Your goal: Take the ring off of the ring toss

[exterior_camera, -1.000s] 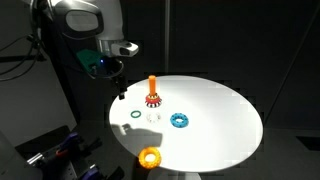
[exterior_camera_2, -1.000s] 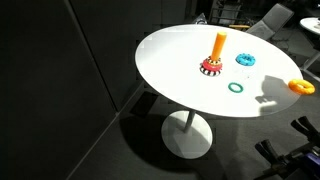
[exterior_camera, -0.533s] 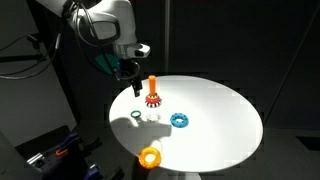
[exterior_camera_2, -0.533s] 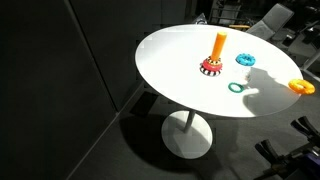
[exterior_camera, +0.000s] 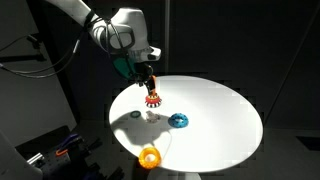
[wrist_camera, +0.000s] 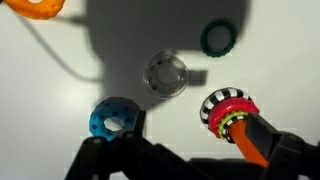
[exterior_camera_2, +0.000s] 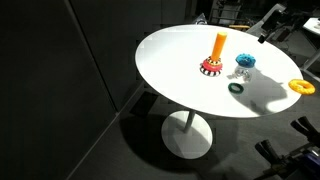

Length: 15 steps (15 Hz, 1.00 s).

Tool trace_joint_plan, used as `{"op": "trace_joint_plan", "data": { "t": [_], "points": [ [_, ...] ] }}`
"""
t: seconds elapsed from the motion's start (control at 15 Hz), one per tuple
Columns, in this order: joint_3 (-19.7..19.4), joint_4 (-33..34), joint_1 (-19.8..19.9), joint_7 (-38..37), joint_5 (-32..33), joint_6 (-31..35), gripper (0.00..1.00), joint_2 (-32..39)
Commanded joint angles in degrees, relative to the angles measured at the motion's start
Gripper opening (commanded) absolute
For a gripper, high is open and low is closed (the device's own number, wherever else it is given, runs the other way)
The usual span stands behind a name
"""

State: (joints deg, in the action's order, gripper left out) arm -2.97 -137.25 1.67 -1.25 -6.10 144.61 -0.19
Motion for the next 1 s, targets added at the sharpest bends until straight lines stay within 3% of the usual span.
{"op": "trace_joint_plan", "data": {
  "t": [0.0,0.53,0.93],
  "points": [
    [0.2,0.0,0.2,-0.1,0.1,-0.2,1.0,0.2],
    [0.2,-0.1,0.2,-0.1,0.1,-0.2,1.0,0.1],
    [1.5,1.0,-0.5,0.6,-0.3,7.9,1.0,5.5]
  ]
}}
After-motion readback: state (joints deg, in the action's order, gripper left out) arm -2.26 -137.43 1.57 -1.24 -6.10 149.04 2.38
